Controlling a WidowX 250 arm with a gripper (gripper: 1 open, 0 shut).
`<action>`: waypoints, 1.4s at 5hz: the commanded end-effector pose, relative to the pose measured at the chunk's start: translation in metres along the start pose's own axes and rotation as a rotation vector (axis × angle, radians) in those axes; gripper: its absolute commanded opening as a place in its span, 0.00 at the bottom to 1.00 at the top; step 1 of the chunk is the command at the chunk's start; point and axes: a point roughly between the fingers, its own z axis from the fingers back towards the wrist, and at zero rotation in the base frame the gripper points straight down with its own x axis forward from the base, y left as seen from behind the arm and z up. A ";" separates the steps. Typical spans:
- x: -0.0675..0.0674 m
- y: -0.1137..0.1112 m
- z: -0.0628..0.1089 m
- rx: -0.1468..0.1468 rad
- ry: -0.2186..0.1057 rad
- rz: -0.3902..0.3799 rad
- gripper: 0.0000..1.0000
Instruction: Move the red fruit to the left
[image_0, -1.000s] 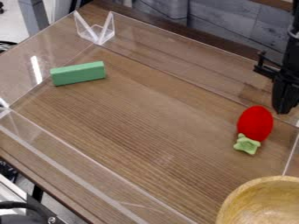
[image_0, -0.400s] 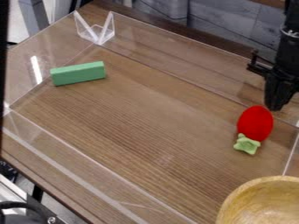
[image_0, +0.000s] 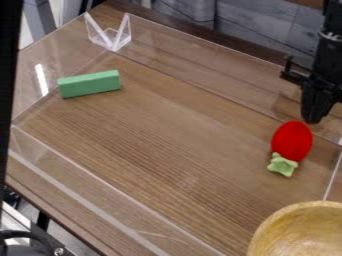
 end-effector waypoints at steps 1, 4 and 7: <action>0.010 0.006 0.001 -0.009 -0.054 0.039 0.00; -0.004 0.027 0.045 -0.028 -0.137 0.142 0.00; 0.008 0.027 -0.002 -0.032 -0.099 0.082 1.00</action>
